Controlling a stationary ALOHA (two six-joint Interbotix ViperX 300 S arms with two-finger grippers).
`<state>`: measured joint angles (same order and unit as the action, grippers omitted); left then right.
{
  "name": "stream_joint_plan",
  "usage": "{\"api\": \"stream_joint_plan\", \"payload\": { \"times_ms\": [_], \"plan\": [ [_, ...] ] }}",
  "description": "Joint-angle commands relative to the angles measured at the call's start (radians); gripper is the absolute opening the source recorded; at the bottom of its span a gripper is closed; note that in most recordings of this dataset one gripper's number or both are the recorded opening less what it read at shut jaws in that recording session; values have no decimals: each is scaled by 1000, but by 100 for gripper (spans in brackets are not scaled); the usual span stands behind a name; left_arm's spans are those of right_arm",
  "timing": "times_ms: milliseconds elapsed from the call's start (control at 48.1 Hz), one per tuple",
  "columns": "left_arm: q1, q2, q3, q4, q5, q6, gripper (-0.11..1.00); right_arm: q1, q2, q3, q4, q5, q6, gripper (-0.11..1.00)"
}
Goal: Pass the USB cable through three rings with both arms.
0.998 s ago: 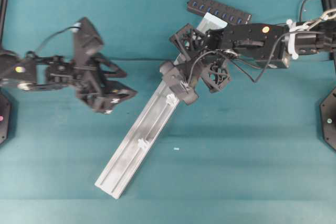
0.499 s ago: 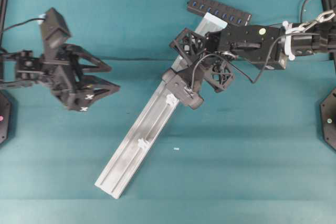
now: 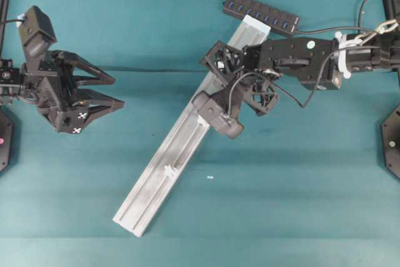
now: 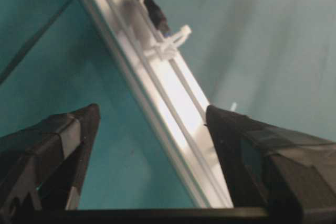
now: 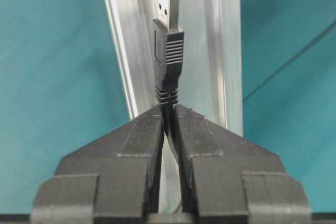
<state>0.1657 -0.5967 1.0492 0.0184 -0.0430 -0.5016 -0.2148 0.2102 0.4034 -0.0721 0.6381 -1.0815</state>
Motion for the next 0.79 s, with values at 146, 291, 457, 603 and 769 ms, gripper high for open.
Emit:
{"api": "stream_joint_plan", "payload": {
  "times_ms": [146,291,457,603,769],
  "plan": [
    [-2,-34,-11,3,-5,2,88,29,9,0,3,2,2,10],
    [-2,-35,-11,5,-5,0,88,40,9,0,3,-3,5,10],
    [-2,-34,-11,3,-5,0,88,49,11,-6,6,-25,8,10],
    [-2,-31,-11,3,-5,-6,88,55,14,-15,15,-37,11,10],
    [-2,-26,-12,3,-6,-9,88,64,14,-26,44,-40,11,10]
  ]
}}
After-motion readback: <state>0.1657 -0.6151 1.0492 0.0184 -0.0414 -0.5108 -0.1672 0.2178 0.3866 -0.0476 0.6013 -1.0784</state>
